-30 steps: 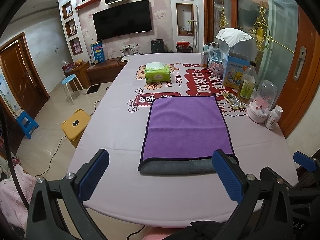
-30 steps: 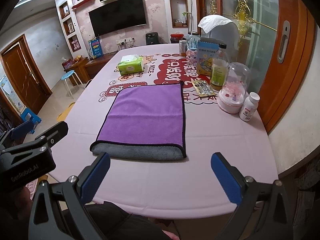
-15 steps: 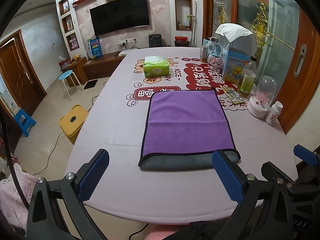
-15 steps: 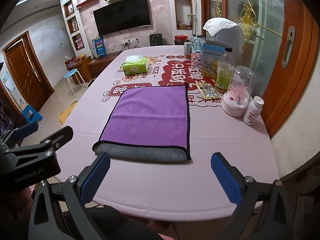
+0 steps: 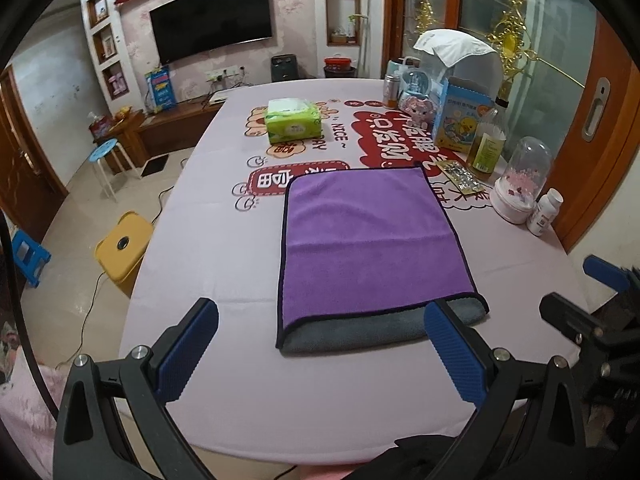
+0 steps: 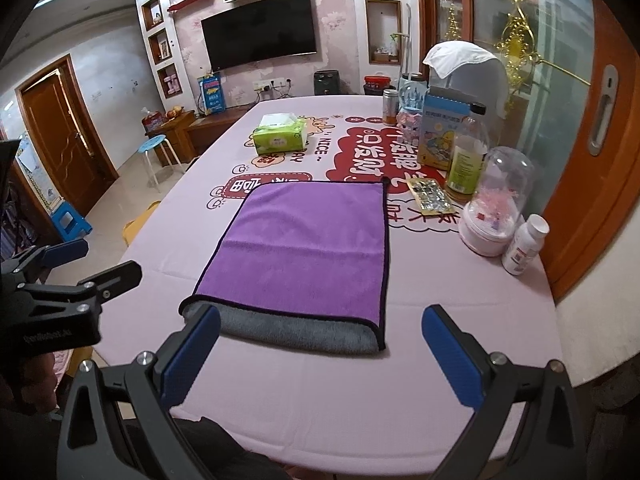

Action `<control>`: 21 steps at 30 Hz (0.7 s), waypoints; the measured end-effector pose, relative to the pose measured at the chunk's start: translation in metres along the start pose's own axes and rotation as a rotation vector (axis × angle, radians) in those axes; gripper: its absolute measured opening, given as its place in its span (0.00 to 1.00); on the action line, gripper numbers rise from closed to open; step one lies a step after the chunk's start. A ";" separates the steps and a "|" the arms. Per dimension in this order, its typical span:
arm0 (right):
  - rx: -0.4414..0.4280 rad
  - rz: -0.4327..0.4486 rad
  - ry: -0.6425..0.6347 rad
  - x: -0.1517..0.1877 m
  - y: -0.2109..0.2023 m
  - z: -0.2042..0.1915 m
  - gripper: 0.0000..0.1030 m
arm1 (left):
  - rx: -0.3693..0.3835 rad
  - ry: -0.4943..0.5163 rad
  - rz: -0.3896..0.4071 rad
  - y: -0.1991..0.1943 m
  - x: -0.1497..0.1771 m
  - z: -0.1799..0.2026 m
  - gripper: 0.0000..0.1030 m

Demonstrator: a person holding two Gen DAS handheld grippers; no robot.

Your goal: Fold towel

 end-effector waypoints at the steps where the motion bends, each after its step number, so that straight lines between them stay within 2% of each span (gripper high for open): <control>1: -0.004 0.000 -0.008 -0.002 0.003 0.002 0.98 | 0.002 0.013 0.006 0.002 -0.002 -0.001 0.99; 9: -0.027 -0.016 -0.070 -0.008 0.029 0.017 0.98 | -0.005 0.087 -0.005 0.038 -0.013 -0.006 0.99; 14: -0.054 -0.042 -0.097 -0.005 0.051 0.028 0.98 | 0.018 0.090 -0.075 0.072 -0.009 -0.008 0.99; 21: -0.084 -0.083 -0.137 0.007 0.080 0.041 0.98 | 0.017 0.144 -0.151 0.115 0.000 -0.006 0.99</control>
Point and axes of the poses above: each gripper's, at about its wrist camera, not at the fingertips, and y roughly the way its jaws point, z to its right, x to its underside, the point moved 5 cm from there along y, roughly the way its jaws point, and after that the axes turned 14 degrees about -x, right-handed, at the moved point
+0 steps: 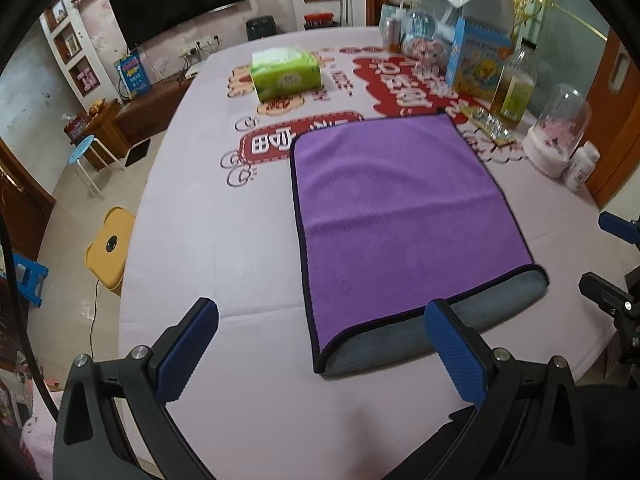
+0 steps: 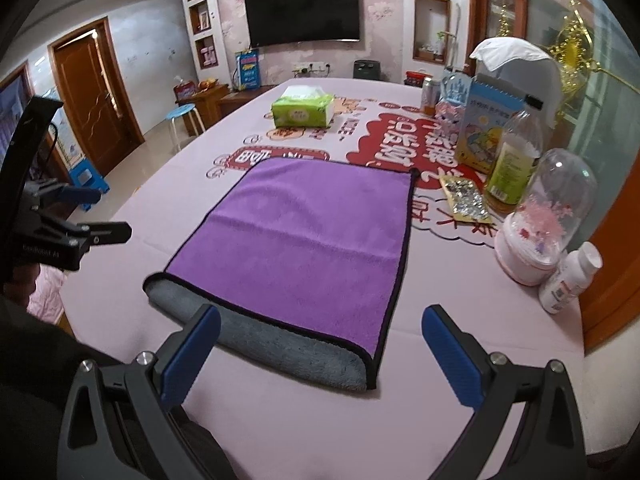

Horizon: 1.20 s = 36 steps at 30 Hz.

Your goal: Fold towel

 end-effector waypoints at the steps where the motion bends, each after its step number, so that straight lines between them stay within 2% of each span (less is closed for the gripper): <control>1: -0.004 -0.006 0.001 0.002 0.004 0.003 0.98 | 0.006 0.007 -0.008 0.005 0.000 0.001 0.99; 12: -0.019 -0.116 0.064 0.033 0.046 0.035 0.83 | 0.051 0.047 -0.099 0.055 0.014 0.014 0.99; 17: -0.035 -0.159 0.082 0.046 0.059 0.042 0.74 | 0.064 0.050 -0.140 0.073 0.021 0.018 0.94; 21: -0.054 -0.187 0.099 0.054 0.068 0.043 0.68 | 0.055 0.057 -0.170 0.084 0.026 0.018 0.85; 25: -0.058 -0.203 0.106 0.056 0.072 0.044 0.59 | 0.069 0.055 -0.205 0.093 0.031 0.020 0.70; 28: -0.058 -0.211 0.109 0.058 0.074 0.044 0.52 | 0.085 0.059 -0.221 0.096 0.035 0.022 0.64; 30: -0.061 -0.212 0.111 0.058 0.074 0.044 0.50 | 0.089 0.057 -0.226 0.098 0.037 0.023 0.61; 34: -0.061 -0.211 0.113 0.059 0.074 0.044 0.45 | 0.108 0.057 -0.241 0.101 0.041 0.025 0.46; 36: -0.055 -0.214 0.110 0.059 0.074 0.043 0.44 | 0.115 0.057 -0.242 0.099 0.042 0.027 0.43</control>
Point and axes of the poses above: each gripper's, at about its wrist camera, not at the fingertips, and y roughly the way its jaws point, z to its right, x to its underside, the point moved 5 cm from there along y, roughly the way its jaws point, and after that the axes turned 14 degrees about -x, right-handed, at the moved point
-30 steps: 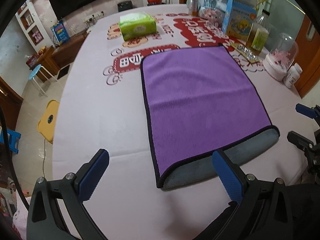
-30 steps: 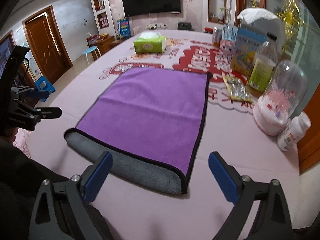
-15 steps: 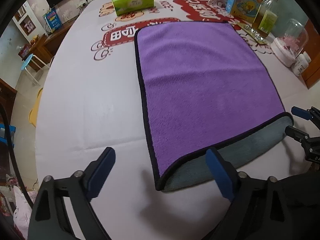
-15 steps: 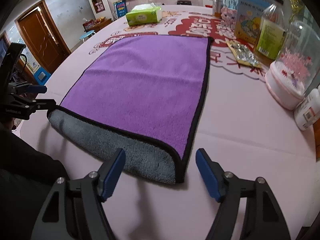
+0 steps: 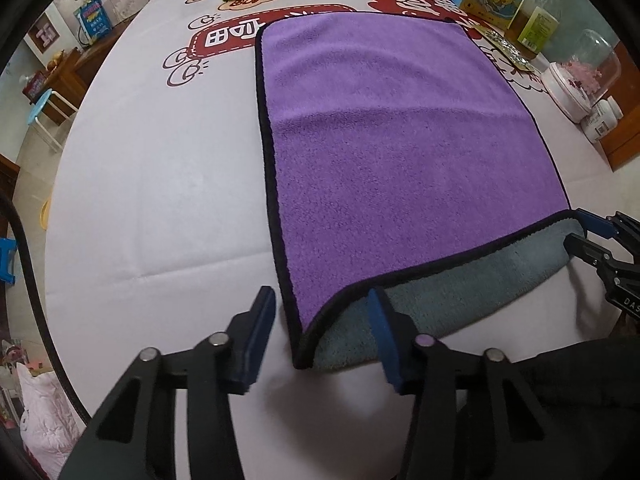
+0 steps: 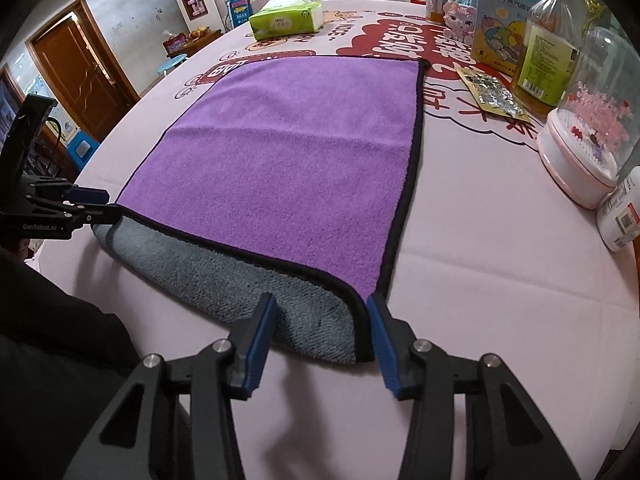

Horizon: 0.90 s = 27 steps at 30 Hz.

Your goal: Fold towel

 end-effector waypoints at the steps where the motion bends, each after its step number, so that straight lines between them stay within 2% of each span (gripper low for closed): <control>1: 0.000 0.001 0.002 0.000 0.000 0.000 0.43 | 0.003 0.001 0.003 -0.001 0.000 0.001 0.40; 3: 0.002 0.007 0.006 0.000 -0.002 0.000 0.40 | 0.010 0.006 0.010 -0.002 0.001 0.002 0.34; 6: 0.005 0.016 0.009 -0.001 -0.004 0.000 0.32 | 0.019 0.017 0.010 -0.004 0.002 0.006 0.20; 9: 0.008 0.019 0.007 -0.002 -0.005 0.001 0.26 | 0.011 0.024 0.006 -0.004 0.002 0.007 0.13; 15: 0.007 0.009 0.010 -0.002 -0.004 0.004 0.07 | 0.018 0.016 0.004 -0.003 0.001 0.006 0.08; 27: 0.005 0.014 0.000 -0.004 -0.004 0.008 0.05 | 0.019 0.019 0.000 -0.006 0.000 0.005 0.05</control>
Point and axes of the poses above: each gripper's, at about its wrist camera, not at the fingertips, and y roughly the way its jaws point, z to its right, x to its underside, the point moved 5 cm from there along y, roughly the way its jaws point, and after that the axes turned 14 degrees about -x, right-handed, at the moved point
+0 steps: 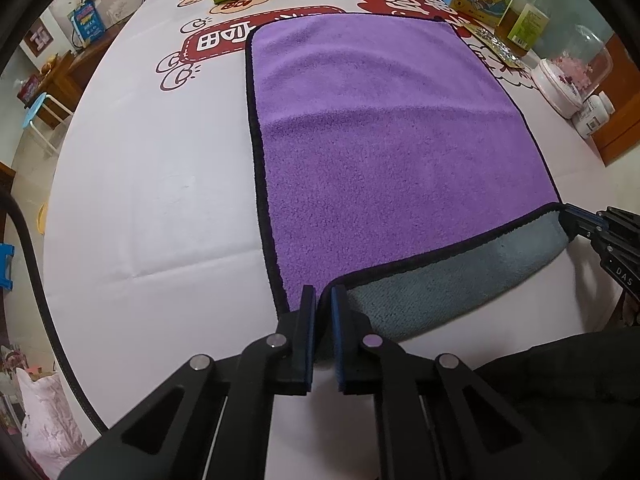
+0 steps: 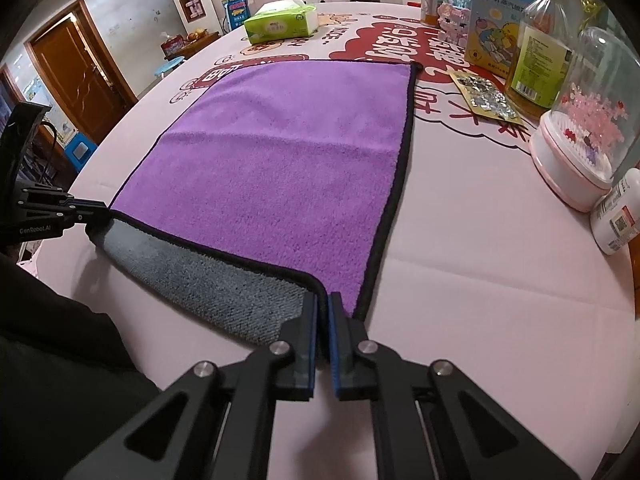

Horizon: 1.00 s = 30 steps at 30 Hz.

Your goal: Fold towel

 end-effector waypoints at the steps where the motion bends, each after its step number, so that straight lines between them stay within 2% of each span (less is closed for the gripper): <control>1: -0.001 0.001 -0.002 0.000 -0.001 0.000 0.05 | 0.002 0.003 -0.001 -0.001 0.000 0.000 0.05; 10: -0.013 0.044 -0.019 -0.019 -0.020 -0.005 0.05 | 0.014 0.026 0.017 -0.028 -0.016 -0.006 0.05; 16: -0.008 0.089 -0.031 -0.040 -0.036 -0.006 0.05 | 0.009 0.031 0.057 -0.053 -0.035 -0.013 0.05; 21: 0.015 0.151 -0.037 -0.062 -0.052 -0.002 0.05 | 0.017 -0.020 0.114 -0.074 -0.062 -0.026 0.05; 30: 0.053 0.262 -0.074 -0.105 -0.071 0.005 0.05 | -0.027 -0.072 0.264 -0.107 -0.111 -0.043 0.05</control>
Point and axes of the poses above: each gripper's, at about its wrist camera, not at the fingertips, and y roughly the way its jaws point, z to its right, x to its underside, the point moved 5 cm from there along y, roughly the way its jaws point, and after that the axes turned 14 degrees about -x, right-handed, at the moved point
